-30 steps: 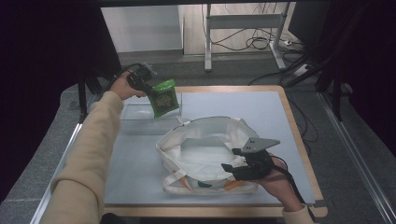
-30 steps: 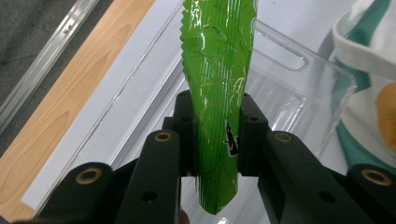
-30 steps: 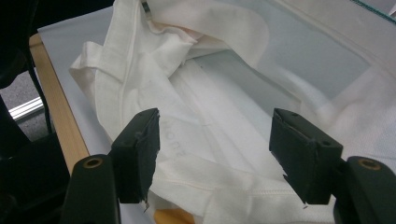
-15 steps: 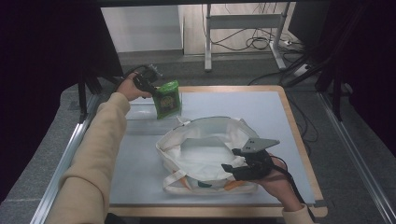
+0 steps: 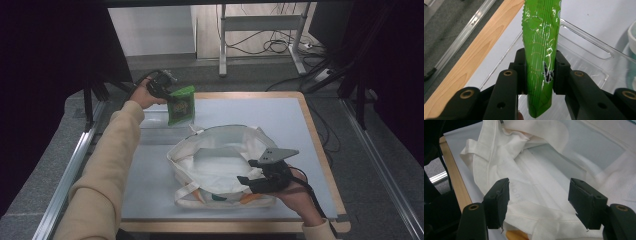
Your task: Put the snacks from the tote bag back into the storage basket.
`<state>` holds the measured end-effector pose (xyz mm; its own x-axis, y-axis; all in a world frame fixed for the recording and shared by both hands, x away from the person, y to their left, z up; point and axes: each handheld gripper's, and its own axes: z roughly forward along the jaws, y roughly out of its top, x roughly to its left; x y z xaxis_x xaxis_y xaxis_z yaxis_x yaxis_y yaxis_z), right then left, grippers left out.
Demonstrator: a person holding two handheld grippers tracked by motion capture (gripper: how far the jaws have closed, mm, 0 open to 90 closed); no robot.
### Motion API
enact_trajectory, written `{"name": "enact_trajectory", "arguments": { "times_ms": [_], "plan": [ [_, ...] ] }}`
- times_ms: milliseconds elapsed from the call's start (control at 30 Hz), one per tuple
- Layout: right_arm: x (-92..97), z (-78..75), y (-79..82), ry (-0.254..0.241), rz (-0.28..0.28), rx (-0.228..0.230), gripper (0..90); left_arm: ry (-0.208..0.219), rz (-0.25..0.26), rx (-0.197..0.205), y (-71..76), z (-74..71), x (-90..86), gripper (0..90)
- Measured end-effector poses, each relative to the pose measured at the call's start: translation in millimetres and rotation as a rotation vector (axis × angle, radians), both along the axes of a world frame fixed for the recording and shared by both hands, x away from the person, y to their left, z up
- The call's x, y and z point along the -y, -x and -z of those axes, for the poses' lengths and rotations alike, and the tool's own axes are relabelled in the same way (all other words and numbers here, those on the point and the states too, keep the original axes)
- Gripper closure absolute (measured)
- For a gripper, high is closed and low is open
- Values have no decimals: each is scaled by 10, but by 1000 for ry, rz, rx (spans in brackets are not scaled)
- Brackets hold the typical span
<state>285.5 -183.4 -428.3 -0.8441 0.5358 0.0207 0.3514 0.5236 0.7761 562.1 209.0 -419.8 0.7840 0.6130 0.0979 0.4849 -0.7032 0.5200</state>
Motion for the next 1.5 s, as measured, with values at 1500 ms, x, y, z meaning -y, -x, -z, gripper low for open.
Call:
{"name": "enact_trajectory", "arguments": {
  "times_ms": [1500],
  "plan": [
    [14, 20, -20, -3, 0, -9, 329, 163, -83, 108, 439, -275, -102, 658]
  ]
}}
